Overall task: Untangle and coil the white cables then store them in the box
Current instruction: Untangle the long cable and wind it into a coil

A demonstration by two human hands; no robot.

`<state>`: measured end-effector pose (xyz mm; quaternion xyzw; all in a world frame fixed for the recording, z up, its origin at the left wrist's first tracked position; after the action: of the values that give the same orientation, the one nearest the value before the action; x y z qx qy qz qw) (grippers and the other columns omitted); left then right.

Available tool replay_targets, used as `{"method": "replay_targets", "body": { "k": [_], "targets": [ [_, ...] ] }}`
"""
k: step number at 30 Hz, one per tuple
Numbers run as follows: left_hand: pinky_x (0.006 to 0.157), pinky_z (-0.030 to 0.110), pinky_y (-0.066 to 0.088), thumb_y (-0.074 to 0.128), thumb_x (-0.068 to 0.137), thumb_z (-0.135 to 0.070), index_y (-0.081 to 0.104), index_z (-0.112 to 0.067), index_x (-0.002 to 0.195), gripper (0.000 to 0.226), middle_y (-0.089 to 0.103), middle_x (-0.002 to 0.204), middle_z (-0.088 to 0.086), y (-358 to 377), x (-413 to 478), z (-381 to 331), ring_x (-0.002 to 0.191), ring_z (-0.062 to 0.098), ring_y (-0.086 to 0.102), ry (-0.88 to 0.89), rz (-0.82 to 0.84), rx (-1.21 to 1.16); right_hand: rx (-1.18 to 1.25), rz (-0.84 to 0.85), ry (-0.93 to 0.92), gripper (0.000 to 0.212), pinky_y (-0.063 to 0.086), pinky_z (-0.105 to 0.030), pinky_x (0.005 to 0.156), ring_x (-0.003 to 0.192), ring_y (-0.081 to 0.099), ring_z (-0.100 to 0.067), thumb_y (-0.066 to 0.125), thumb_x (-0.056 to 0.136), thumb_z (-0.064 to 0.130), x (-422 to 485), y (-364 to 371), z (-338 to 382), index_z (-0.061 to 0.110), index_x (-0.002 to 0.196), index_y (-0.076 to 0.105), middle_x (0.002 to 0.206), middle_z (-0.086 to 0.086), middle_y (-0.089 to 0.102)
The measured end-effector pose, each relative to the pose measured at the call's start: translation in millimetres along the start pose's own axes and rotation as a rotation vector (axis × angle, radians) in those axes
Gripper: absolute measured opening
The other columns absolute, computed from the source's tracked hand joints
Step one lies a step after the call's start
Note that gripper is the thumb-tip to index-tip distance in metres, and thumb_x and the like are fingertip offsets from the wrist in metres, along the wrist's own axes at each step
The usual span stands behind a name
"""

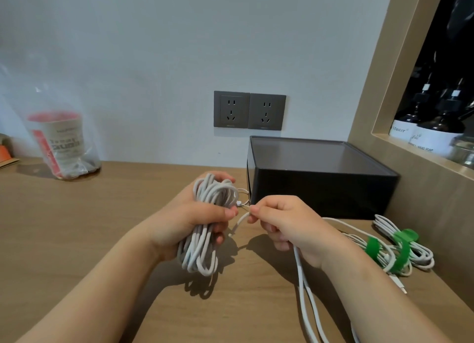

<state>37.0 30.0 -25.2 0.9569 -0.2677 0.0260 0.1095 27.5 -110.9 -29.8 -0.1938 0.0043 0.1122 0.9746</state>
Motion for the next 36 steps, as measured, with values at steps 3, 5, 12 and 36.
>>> {"method": "replay_targets", "body": {
  "k": [3, 5, 12, 36],
  "targets": [
    [0.051, 0.033, 0.051, 0.065, 0.065, 0.002, 0.051, -0.019, 0.109, 0.051, 0.06, 0.074, 0.009, -3, 0, 1, 0.053, 0.018, 0.053, 0.002, -0.057, 0.188, -0.034, -0.013, -0.026, 0.023, 0.033, -0.018, 0.043, 0.042, 0.037, -0.005, 0.054, 0.092, 0.028, 1, 0, 1, 0.018, 0.076, 0.066, 0.05, 0.005, 0.044],
    [0.052, 0.033, 0.05, 0.066, 0.065, 0.0, 0.051, -0.02, 0.108, 0.05, 0.061, 0.07, 0.002, -4, 0, 2, 0.054, 0.017, 0.055, 0.007, -0.079, 0.277, -0.047, -0.027, -0.035, 0.023, 0.033, -0.019, 0.044, 0.042, 0.037, -0.005, 0.056, 0.091, 0.032, 1, 1, 2, 0.019, 0.074, 0.066, 0.048, 0.006, 0.044],
    [0.055, 0.028, 0.05, 0.064, 0.078, 0.009, 0.05, -0.024, 0.107, 0.046, 0.065, 0.072, -0.003, 0, -2, 0, 0.058, 0.011, 0.059, 0.012, -0.093, 0.48, 0.247, 0.072, 0.067, 0.026, 0.032, -0.017, 0.039, 0.039, 0.034, -0.007, 0.055, 0.091, 0.028, -5, 0, 0, 0.011, 0.073, 0.063, 0.049, 0.001, 0.041],
    [0.057, 0.019, 0.047, 0.068, 0.082, -0.009, 0.047, -0.033, 0.102, 0.037, 0.055, 0.078, -0.003, 7, -2, -6, 0.059, 0.004, 0.057, 0.103, -0.166, 0.748, 0.366, -0.041, 0.01, 0.022, 0.025, -0.016, 0.035, 0.04, 0.029, -0.008, 0.047, 0.096, 0.025, -1, -7, 0, 0.01, 0.089, 0.062, 0.05, 0.0, 0.041]
  ]
}}
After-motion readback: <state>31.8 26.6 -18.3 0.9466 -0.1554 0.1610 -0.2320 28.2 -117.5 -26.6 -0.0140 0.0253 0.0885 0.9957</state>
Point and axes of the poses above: each hand's wrist, its own x-axis towards the middle knuckle, its own y-axis out of the palm, z = x × y, the point moved 6 cm from there along x, towards the middle knuckle
